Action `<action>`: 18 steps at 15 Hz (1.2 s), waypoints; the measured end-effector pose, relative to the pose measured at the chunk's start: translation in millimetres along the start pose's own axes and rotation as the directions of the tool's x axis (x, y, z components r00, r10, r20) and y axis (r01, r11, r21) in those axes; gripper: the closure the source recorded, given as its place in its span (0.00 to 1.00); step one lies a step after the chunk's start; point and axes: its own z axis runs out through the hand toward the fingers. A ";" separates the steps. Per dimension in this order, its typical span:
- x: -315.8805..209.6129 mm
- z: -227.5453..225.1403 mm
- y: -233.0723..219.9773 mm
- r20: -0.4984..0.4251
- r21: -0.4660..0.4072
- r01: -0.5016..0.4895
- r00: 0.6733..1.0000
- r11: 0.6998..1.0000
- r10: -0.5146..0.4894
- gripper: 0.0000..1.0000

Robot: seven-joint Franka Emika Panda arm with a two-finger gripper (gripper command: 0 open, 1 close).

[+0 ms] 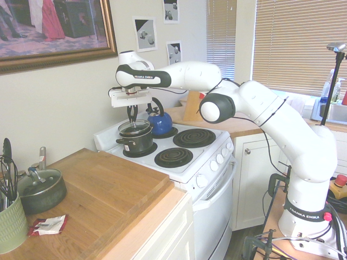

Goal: Cover the lid of the pot

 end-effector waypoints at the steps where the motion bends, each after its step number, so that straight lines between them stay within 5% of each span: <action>1: -2.8 7.3 -1.4 0.000 -0.004 0.004 1.000 1.000 -0.004 1.00; 18: -7.7 15.5 4.8 -0.059 -0.087 0.017 0.998 0.996 -0.022 1.00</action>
